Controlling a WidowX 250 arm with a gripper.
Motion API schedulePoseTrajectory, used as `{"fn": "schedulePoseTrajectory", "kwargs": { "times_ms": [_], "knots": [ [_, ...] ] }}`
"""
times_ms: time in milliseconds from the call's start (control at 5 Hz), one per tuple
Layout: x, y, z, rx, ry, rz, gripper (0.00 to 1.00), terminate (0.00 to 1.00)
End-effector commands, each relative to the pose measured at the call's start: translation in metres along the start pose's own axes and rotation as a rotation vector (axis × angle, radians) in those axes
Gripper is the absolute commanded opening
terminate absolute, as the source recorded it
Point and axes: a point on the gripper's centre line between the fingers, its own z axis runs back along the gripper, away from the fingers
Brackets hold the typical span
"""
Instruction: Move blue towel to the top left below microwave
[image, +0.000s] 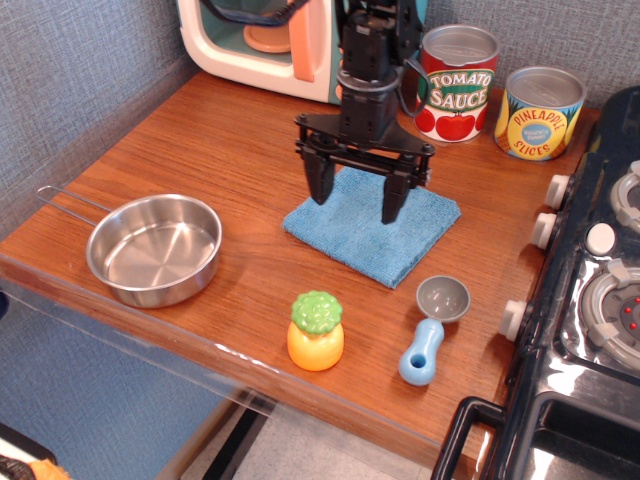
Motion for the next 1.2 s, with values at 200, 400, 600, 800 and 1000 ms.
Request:
{"fn": "schedulePoseTrajectory", "kwargs": {
  "times_ms": [200, 400, 600, 800, 1000],
  "knots": [
    [0.025, -0.015, -0.015, -0.072, -0.096, -0.178, 1.0, 0.0],
    [0.023, -0.01, -0.024, -0.017, -0.053, -0.177, 1.0, 0.0],
    [0.023, 0.008, -0.021, 0.021, -0.029, -0.125, 1.0, 0.0],
    [0.027, 0.041, -0.014, 0.015, -0.024, -0.028, 1.0, 0.0],
    [0.029, 0.068, -0.007, 0.006, -0.026, 0.006, 1.0, 0.0]
  ]
}}
